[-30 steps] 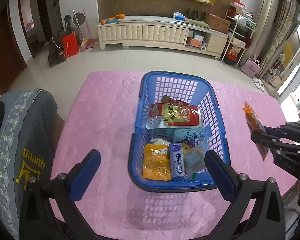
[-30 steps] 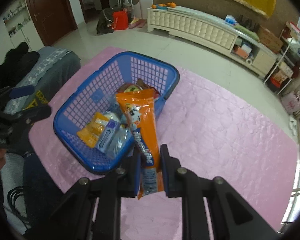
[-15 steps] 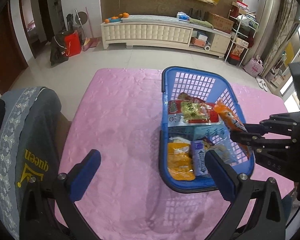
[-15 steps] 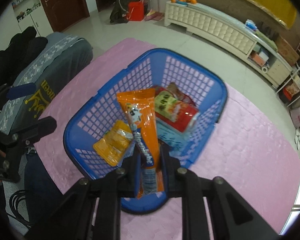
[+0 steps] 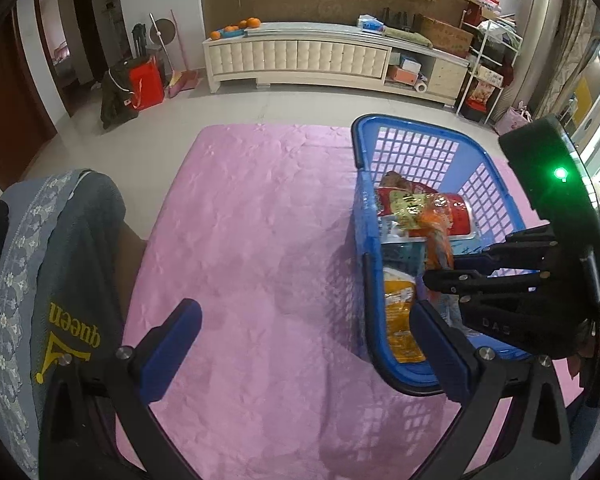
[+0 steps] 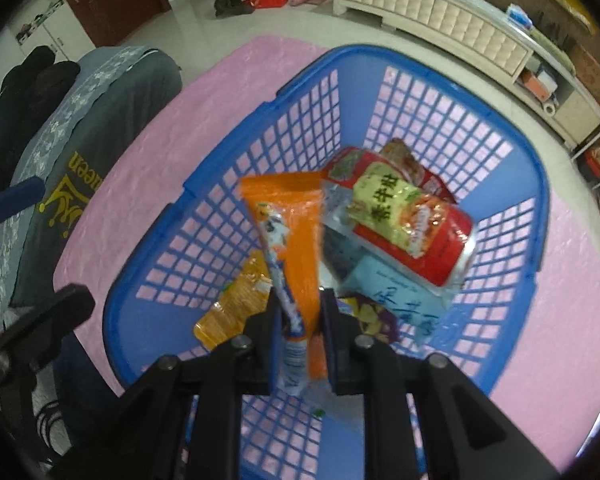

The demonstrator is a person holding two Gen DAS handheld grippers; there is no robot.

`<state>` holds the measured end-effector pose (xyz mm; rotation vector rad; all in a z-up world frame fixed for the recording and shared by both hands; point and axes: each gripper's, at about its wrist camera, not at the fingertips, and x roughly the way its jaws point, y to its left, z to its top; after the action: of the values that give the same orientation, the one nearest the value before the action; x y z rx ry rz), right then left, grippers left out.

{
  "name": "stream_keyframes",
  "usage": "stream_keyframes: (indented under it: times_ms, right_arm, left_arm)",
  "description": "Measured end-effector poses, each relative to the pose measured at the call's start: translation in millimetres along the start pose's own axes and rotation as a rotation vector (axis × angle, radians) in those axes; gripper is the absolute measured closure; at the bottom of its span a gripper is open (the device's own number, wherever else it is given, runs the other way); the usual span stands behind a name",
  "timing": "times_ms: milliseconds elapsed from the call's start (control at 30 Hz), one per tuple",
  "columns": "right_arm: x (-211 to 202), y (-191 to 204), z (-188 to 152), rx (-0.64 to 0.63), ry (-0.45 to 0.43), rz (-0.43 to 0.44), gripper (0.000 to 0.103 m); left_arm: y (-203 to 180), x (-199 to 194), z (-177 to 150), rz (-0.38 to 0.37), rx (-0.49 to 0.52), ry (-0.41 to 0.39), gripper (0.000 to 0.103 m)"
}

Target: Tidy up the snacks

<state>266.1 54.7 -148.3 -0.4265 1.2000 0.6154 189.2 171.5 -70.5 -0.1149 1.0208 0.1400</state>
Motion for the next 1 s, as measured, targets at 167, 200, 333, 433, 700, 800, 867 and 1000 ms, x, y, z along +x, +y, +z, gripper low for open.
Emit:
stream_keyframes:
  times_ms: [167, 200, 333, 433, 700, 800, 867, 1000]
  right_arm:
    - [5, 1, 1, 0.028, 0.014, 0.033, 0.074]
    - [5, 0, -1, 0.032, 0.016, 0.048, 0.062]
    - [-5, -6, -11, 0.066, -0.019, 0.087, 0.028]
    - [-24, -12, -26, 0.100, -0.067, 0.107, 0.028]
    - [-79, -18, -91, 0.171, -0.250, 0.092, 0.028]
    - [-96, -20, -124, 0.224, -0.324, 0.057, 0.028]
    - [-102, -22, -143, 0.259, -0.360, 0.038, 0.028]
    - [-118, -29, -188, 0.345, -0.418, -0.017, 0.028]
  left_arm:
    - [4, 0, -8, 0.004, -0.003, 0.003, 0.000]
    - [3, -1, -9, 0.006, -0.001, -0.001, 0.000]
    - [1, -9, -14, 0.001, -0.008, -0.028, 0.000]
    - [0, -16, -23, -0.035, -0.052, -0.036, 0.000]
    - [-18, -47, -54, -0.056, -0.094, -0.114, 0.000]
    - [-29, -58, -70, -0.028, -0.080, -0.148, 0.000]
    - [-35, -67, -83, -0.014, -0.087, -0.171, 0.000]
    - [-50, -90, -108, -0.021, -0.121, -0.221, 0.000]
